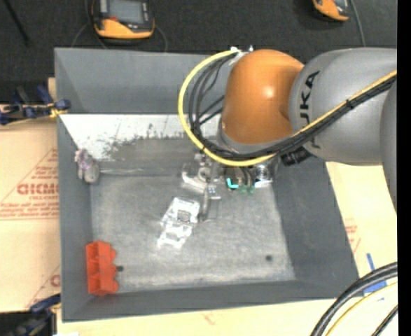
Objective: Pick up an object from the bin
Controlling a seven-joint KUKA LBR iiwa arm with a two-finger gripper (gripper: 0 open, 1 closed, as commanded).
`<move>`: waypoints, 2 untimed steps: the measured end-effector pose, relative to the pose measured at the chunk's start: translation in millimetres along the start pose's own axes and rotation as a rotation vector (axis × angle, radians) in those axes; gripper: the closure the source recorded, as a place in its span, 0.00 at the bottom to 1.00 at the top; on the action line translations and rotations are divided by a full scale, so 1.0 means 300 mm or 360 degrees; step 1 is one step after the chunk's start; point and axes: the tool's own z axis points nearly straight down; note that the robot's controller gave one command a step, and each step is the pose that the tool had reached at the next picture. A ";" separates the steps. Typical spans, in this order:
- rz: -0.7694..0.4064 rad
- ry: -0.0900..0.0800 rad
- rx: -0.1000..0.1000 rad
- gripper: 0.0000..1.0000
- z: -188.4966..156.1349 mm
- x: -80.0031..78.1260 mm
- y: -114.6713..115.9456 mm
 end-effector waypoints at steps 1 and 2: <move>-0.0397 -0.0018 0.0002 0.00 0.210 0.029 0.030; -0.0786 -0.0012 0.0003 0.00 0.212 -0.006 0.133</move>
Offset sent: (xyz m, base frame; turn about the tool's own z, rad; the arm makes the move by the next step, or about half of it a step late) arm -0.0204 0.0179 -0.1226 -0.4006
